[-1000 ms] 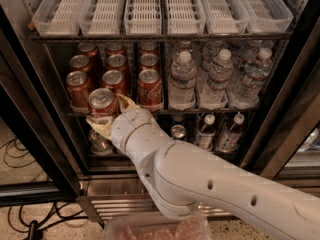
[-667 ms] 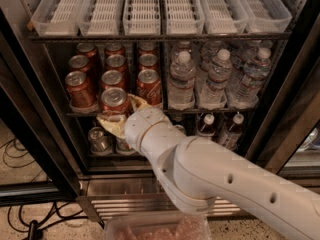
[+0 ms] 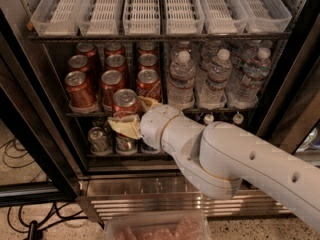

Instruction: Pick coke can from middle shelf of fridge

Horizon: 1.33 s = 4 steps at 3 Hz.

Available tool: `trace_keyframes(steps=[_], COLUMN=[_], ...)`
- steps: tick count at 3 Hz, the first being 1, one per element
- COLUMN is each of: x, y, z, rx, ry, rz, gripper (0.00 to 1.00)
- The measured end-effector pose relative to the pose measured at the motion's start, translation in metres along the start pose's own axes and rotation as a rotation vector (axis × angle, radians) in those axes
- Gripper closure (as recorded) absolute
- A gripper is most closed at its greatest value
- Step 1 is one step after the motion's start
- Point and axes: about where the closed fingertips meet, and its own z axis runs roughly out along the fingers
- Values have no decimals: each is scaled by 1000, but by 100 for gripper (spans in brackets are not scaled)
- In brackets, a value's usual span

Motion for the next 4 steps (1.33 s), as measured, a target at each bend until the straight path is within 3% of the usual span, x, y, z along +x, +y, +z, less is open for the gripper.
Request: trace_keyframes(steps=[3, 4], x=[-16, -18], y=[34, 40], z=[-8, -11], rx=[-334, -362], ry=[-15, -21], rz=[-101, -104], gripper=[100, 100])
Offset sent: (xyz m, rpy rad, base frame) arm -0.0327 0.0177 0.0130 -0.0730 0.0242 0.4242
